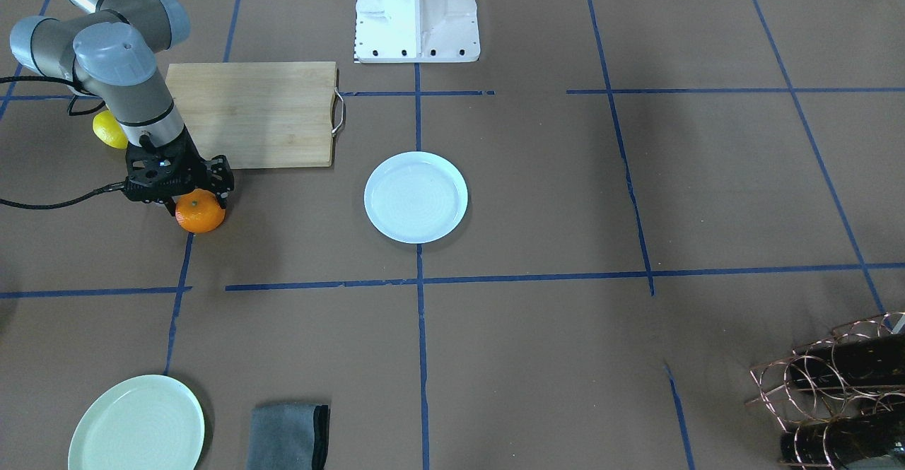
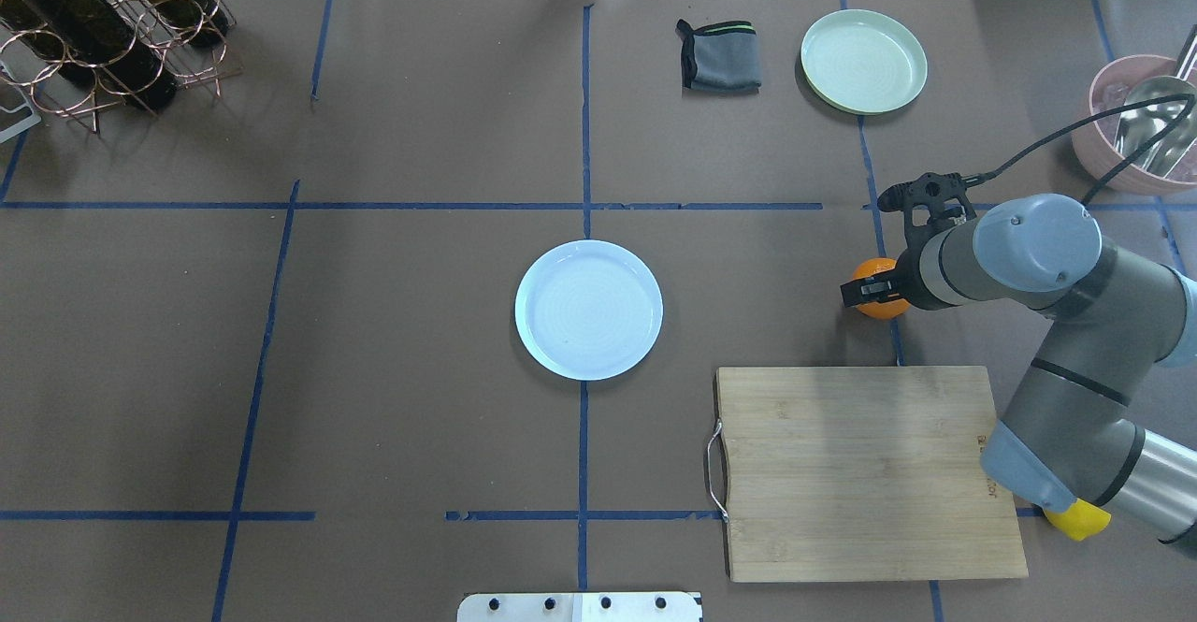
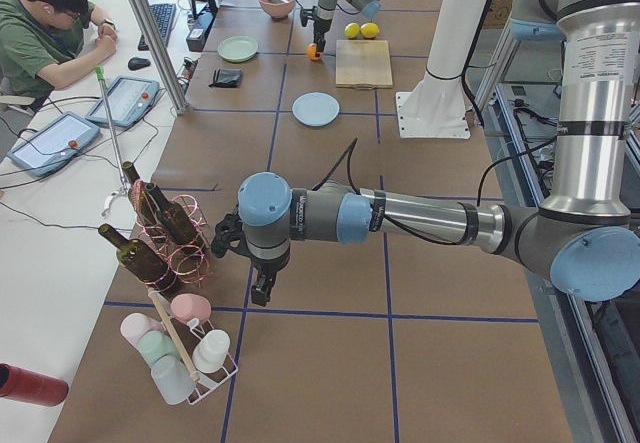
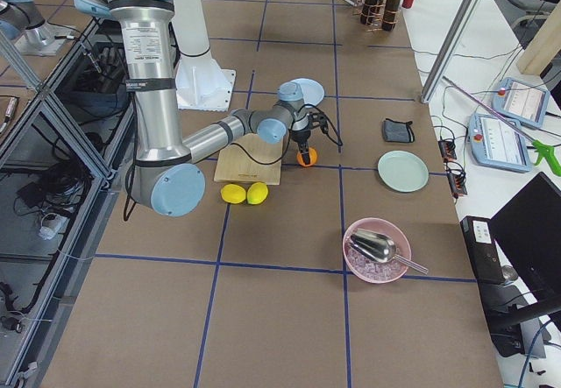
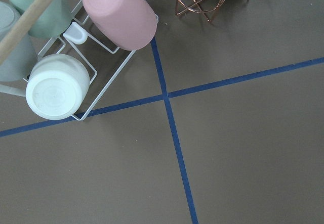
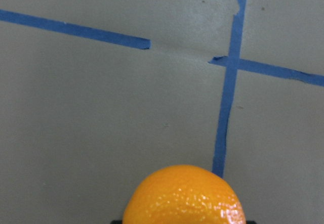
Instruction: Pick orange to plate
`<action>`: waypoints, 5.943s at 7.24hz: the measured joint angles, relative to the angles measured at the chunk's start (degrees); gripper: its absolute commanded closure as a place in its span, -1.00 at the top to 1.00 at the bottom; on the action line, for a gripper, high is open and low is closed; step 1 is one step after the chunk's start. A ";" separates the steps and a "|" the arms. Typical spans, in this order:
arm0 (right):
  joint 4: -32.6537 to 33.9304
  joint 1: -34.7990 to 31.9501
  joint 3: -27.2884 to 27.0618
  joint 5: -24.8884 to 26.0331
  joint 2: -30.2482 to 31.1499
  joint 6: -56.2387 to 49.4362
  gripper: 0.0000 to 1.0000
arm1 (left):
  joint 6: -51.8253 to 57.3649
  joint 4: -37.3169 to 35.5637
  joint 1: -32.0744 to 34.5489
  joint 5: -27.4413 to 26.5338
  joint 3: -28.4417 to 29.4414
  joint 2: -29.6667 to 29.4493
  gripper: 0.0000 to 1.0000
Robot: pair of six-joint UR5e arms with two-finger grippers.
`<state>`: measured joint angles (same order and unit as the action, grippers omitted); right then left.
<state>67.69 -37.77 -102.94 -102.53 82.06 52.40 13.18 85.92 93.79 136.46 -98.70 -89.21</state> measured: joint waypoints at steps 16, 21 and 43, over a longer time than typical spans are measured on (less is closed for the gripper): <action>20.76 14.27 15.88 10.13 -37.57 25.39 0.44 | -0.04 -0.22 0.07 -0.07 -2.60 1.14 1.00; 17.65 14.09 16.98 10.98 -37.84 26.55 1.00 | -0.08 -0.26 0.08 -0.05 -4.87 3.56 1.00; 26.01 -51.43 -1.01 -26.21 17.26 -61.24 1.00 | 0.00 -0.09 -0.19 -0.37 -4.06 3.70 1.00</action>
<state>93.69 -89.20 -103.95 -128.73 99.32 -8.84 13.18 85.83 93.60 136.09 -102.76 -85.51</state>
